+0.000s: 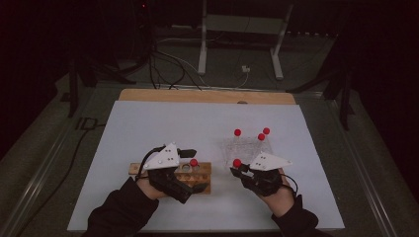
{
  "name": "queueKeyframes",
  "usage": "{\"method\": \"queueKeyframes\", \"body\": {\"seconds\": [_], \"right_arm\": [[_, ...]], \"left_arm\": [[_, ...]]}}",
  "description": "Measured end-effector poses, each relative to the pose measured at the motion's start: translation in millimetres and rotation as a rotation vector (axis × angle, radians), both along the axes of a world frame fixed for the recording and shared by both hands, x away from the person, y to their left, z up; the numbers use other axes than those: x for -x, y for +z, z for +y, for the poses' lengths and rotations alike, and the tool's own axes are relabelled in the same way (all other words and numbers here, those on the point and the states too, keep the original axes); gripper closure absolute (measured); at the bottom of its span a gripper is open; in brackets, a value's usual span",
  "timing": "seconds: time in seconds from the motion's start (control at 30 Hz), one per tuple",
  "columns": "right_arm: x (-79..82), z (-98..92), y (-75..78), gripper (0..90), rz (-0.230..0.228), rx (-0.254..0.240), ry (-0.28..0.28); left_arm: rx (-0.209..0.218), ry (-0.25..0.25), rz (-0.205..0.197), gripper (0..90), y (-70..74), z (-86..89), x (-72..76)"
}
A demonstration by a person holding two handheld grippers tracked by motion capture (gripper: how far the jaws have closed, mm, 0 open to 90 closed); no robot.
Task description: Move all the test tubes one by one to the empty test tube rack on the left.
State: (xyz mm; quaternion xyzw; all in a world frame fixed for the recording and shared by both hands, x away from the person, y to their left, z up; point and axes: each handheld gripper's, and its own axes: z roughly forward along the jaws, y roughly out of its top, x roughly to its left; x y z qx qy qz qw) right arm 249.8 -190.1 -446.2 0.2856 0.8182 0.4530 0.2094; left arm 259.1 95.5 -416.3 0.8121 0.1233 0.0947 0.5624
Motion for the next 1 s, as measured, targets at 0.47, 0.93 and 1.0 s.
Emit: {"method": "queueKeyframes", "body": {"seconds": [0.47, 0.93, 1.0], "right_arm": [[16.2, 8.5, -10.5, 74.6, 0.040, 0.019, 0.060], [19.8, 7.5, -11.1, 74.6, 0.051, 0.016, 0.077], [19.5, 6.8, -10.8, 74.6, 0.055, 0.014, 0.078]], "left_arm": [[-0.032, -0.072, -0.014, 16.4, -13.0, -40.0, 2.7], [-0.060, -0.074, -0.044, 50.6, -20.2, -65.4, -4.3], [-0.066, -0.075, -0.046, 55.4, -21.1, -67.3, -4.8]]}}
